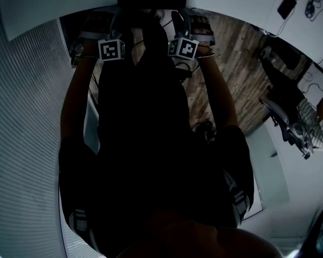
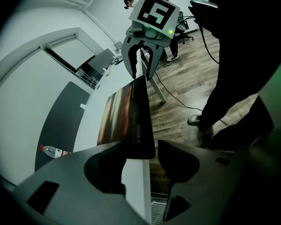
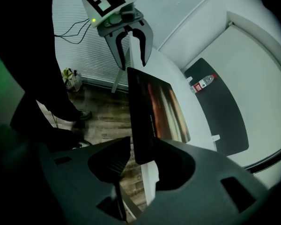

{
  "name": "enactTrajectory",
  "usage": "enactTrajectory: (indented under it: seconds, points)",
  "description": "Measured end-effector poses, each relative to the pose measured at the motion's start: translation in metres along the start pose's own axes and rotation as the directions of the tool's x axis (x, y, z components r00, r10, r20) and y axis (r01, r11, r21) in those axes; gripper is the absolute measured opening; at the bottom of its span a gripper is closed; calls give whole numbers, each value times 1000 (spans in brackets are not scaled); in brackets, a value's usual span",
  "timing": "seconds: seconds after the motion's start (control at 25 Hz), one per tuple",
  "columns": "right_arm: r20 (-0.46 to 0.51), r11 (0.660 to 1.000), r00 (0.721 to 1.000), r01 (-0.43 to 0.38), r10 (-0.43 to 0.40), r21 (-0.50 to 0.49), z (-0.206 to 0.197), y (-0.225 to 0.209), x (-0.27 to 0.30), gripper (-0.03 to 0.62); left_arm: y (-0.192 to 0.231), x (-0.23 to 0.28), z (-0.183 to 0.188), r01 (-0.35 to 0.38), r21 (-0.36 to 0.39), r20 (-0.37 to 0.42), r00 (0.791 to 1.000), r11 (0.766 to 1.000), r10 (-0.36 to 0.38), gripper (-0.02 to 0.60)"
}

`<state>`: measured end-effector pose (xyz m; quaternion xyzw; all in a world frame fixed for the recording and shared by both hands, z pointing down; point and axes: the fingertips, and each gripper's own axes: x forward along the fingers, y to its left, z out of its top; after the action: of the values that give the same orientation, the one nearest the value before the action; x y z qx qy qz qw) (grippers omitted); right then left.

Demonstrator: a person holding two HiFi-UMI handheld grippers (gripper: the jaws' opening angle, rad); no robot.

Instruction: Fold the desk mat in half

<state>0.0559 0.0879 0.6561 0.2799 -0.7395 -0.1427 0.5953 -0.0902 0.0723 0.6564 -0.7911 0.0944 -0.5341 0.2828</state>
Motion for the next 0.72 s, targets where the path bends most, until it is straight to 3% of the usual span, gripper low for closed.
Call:
enactTrajectory:
  seconds: [0.28,0.48,0.72]
  points:
    - [-54,994,998,27,-33,-109,-9,4,18,161,2,16,-13,-41,101,-35,998,994,44,202]
    - [-70,987,997,27,-39,-159,-15,11,23,155,-2,20,-12,-33,78,-31,999,996,36,202]
    - [-30,990,997,70,-74,-122,-13,2,20,86,-7,24,-7,-2,19,-11,1000,1000,2,193]
